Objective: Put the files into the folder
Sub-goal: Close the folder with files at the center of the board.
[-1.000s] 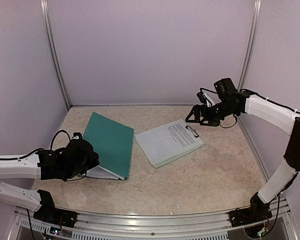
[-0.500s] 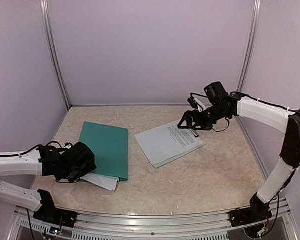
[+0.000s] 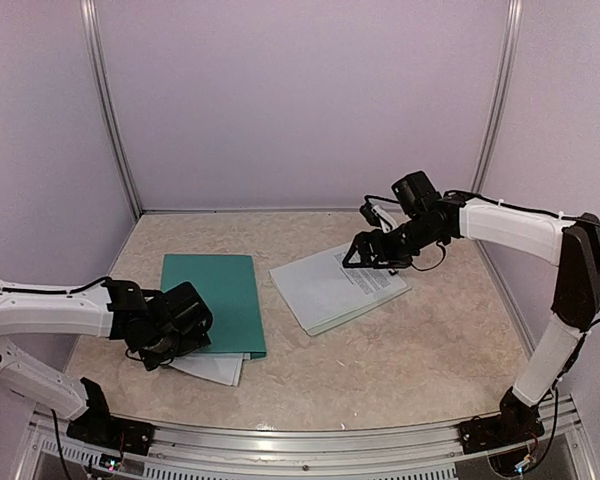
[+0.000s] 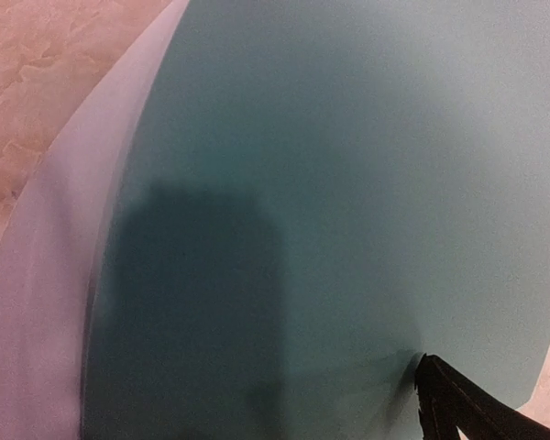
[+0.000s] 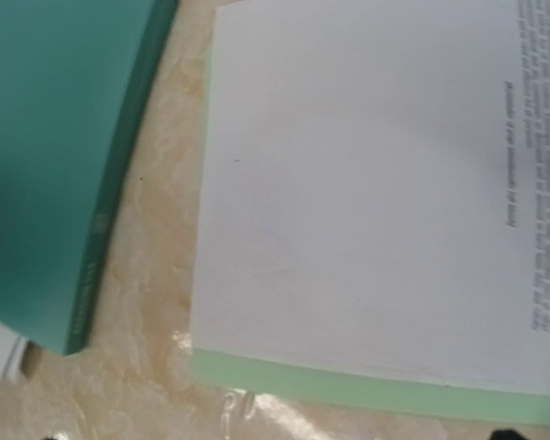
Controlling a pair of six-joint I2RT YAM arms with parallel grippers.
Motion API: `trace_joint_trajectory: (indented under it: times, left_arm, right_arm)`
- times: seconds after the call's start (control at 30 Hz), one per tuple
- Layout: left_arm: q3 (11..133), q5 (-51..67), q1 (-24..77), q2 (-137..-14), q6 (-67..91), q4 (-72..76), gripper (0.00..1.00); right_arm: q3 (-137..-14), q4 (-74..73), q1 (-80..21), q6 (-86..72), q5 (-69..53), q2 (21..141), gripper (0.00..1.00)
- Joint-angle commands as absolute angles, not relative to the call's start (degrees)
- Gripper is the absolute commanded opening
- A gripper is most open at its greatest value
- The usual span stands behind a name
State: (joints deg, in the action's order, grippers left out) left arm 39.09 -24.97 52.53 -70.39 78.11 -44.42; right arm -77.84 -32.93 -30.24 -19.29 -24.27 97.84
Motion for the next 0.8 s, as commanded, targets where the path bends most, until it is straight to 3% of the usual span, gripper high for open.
trace_joint_trajectory:
  times: [0.0,0.23,0.5,0.77]
  left_arm:
    - [45.9,-24.3,55.4,-79.4,76.5,-46.8,0.99]
    - [48.7,-24.1,60.1,-85.9,79.1,-51.0,0.99]
    - [45.1,-21.0,62.7,-80.6,79.2,-53.7,0.99]
    - [43.5,-20.8,64.3,-73.7,80.2,-55.6,0.99]
  right_arm:
    - [-78.7,-30.9,-33.8,-17.7,-22.9,99.9,0.99]
    - [-78.1,-28.7,-40.9,-14.5,-17.2,101.2,0.99]
    - [-76.0,-26.8,-46.2,-8.5,-16.1,102.1,0.99]
    - [-75.5,-25.9,-57.5,-1.7,-6.3,102.0,0.97]
